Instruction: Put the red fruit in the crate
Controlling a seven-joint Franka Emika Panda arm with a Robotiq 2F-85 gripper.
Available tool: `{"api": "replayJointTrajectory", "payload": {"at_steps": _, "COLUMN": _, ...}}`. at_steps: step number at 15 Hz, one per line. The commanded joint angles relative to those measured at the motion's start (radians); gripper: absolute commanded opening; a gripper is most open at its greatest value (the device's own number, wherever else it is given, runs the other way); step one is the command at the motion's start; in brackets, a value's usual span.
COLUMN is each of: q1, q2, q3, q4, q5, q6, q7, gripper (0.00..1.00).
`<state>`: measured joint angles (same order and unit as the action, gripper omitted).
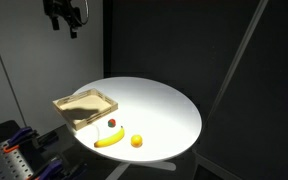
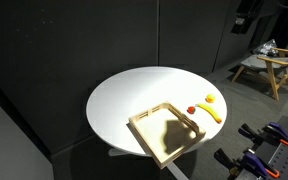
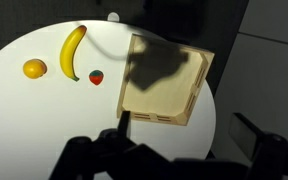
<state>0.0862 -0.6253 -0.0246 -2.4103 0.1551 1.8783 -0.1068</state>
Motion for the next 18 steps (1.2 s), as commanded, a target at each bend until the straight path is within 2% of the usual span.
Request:
{"api": "replayJointTrajectory", "payload": {"at_steps": 1, "q1": -0.035, "q2": 0.059, "q3": 0.032, "q4": 0.031, "q5": -0.040, "q6": 0.049, "q7": 0.046, "gripper": 1.00}}
{"api": "replayJointTrajectory", "payload": {"at_steps": 5, "q1": -0.078, "q2": 0.120, "q3": 0.051, "q4": 0.034, "q5": -0.117, "q6": 0.110, "q7": 0.107, "gripper": 1.00}}
{"api": "replayJointTrajectory", "payload": {"at_steps": 10, "q1": -0.120, "q2": 0.207, "q3": 0.039, "q4": 0.045, "q5": -0.186, "q6": 0.120, "q7": 0.167, "gripper": 1.00}}
{"api": "replayJointTrajectory", "payload": {"at_steps": 13, "q1": -0.132, "q2": 0.249, "q3": 0.020, "q4": 0.044, "q5": -0.181, "q6": 0.131, "q7": 0.155, "gripper": 1.00}}
{"api": "replayJointTrajectory", "payload": {"at_steps": 18, "q1": -0.147, "q2": 0.299, "q3": -0.011, "q4": 0.012, "q5": -0.187, "q6": 0.230, "q7": 0.118, "gripper": 1.00}}
